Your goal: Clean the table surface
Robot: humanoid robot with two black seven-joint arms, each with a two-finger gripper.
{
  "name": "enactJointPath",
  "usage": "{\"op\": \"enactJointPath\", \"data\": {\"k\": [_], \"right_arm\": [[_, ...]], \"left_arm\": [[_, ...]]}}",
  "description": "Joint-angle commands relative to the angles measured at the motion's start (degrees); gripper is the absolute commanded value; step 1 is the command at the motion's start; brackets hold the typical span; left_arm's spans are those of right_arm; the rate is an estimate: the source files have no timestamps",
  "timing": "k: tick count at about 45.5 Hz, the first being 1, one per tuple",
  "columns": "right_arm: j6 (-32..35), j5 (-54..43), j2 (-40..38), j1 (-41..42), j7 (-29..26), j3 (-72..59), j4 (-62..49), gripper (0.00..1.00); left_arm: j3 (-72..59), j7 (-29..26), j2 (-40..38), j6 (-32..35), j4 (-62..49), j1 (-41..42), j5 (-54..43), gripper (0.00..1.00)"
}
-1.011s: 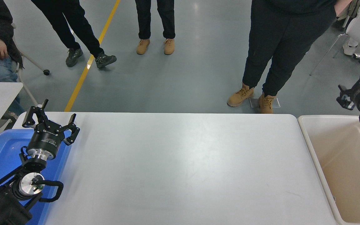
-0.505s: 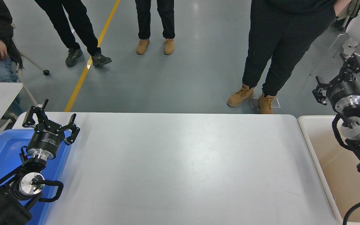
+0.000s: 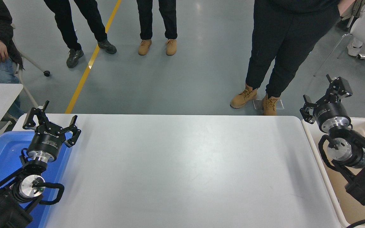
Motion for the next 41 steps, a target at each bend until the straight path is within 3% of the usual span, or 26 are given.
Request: {"op": "enactJointPath", "data": {"k": [1,41], "right_arm": [[-0.30,-0.06,1.89,-2.07,0.51,0.04,0.30,0.98],[-0.39,-0.06,1.62,-4.53,0.51,0.48,0.30,0.98]], "left_arm": [[0.00,0.00,0.00,0.00,0.00,-0.03,0.01,0.99],[0.00,0.00,0.00,0.00,0.00,0.05,0.01,0.99]]}}
